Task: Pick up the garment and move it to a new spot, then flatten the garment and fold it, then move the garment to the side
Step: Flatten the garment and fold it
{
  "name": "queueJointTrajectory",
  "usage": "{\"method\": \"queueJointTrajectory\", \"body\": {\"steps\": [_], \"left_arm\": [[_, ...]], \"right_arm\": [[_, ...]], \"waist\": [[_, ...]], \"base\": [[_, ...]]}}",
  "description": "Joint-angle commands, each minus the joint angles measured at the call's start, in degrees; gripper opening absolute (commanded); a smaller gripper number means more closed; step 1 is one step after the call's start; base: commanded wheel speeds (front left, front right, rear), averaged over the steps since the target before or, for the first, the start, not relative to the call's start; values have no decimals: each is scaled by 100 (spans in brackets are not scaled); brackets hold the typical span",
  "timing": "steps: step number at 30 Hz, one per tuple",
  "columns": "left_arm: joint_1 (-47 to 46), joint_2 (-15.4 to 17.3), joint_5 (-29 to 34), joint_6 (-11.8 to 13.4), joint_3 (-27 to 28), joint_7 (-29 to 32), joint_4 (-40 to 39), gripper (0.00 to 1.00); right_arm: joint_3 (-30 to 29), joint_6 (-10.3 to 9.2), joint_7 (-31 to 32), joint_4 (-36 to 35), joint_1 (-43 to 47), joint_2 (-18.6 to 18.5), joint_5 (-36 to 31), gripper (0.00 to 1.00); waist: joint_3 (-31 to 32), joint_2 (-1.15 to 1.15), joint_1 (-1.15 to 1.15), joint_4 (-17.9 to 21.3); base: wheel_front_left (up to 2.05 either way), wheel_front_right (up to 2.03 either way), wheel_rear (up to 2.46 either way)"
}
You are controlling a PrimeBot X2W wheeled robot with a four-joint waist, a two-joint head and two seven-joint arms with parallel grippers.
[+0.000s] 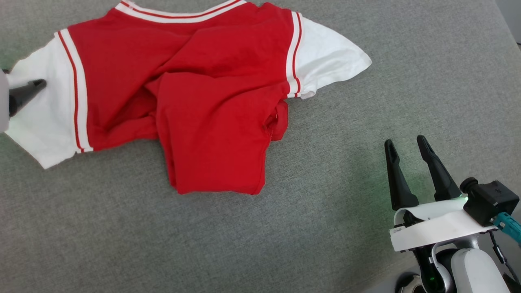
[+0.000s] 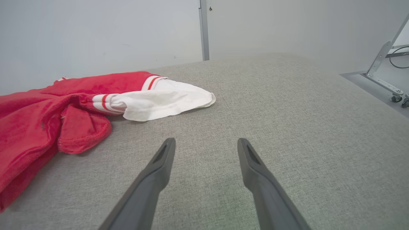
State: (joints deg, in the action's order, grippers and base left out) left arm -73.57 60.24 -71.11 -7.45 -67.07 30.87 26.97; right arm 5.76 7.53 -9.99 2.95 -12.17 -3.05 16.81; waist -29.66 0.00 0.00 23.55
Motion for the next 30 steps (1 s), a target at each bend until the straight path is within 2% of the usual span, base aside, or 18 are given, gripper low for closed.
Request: {"method": "queueJointTrajectory", "body": {"steps": [1, 3, 5, 6, 9, 11, 13, 15, 17, 20, 23, 25, 30], "left_arm": [[277, -90, -87, -4, -255, 197, 35, 100], [212, -92, -190, -4, -357, 301, 9, 100], [139, -86, -206, -4, -434, 319, -35, 39], [106, -87, -187, -4, -472, 300, -45, 0], [49, -130, -251, -4, -549, 266, -63, 0], [-18, -177, -241, -3, -581, 190, -81, 0], [-78, -270, -228, -3, -610, 134, -85, 0], [-152, -383, -237, -3, -626, 74, -87, 0], [-225, -485, -216, -3, -644, 30, -93, 0], [-348, -602, -177, -3, -666, 4, -124, 0], [-454, -673, -141, -4, -679, -38, -167, 0], [-519, -705, -109, -3, -688, -53, -204, 0], [-674, -769, -41, -2, -702, -91, -296, 0]], "right_arm": [[2, -8, 17, -35, -50, 21, -35, 100], [27, -8, 39, -62, -81, 21, -71, 100], [71, -8, 96, -119, -163, 22, -137, 100], [94, -9, 132, -152, -209, 21, -185, 100], [186, -8, 358, -265, -470, 20, -358, 100], [279, -8, 723, -261, -735, 17, -593, 100], [424, -9, 1227, -186, -1073, -102, -697, 100], [560, -9, 1752, -80, -1490, -407, -772, 100], [679, -9, 2186, 47, -1889, -551, -547, 100], [928, -10, 2896, 335, -2506, -1120, -475, 100], [1088, -8, 3504, 681, -3027, -1313, -91, 100], [1067, -10, 3699, 919, -3363, -1489, 53, 100], [1013, -9, 3991, 1606, -3932, -1615, 362, 100]], "waist": [[2, 0, 0, -17], [-11, 0, 0, -39], [-44, 0, 0, -57], [-56, 0, 0, -65], [-88, 0, 0, -95], [-103, 0, 0, -137], [-120, 0, 0, -208], [-151, 0, 0, -302], [-191, 0, 0, -398], [-277, 0, 0, -553], [-358, 0, 0, -679], [-417, 0, 0, -757], [-573, 0, 0, -922]], "base": [[0, 0, 0], [0, 0, 0], [0, 0, 0], [0, 0, 0], [0, 0, 0], [0, 0, 0], [0, 0, 0], [0, 0, 0], [0, 0, 0], [0, 0, 0], [0, 0, 0], [0, 0, 0], [0, 0, 0]]}}
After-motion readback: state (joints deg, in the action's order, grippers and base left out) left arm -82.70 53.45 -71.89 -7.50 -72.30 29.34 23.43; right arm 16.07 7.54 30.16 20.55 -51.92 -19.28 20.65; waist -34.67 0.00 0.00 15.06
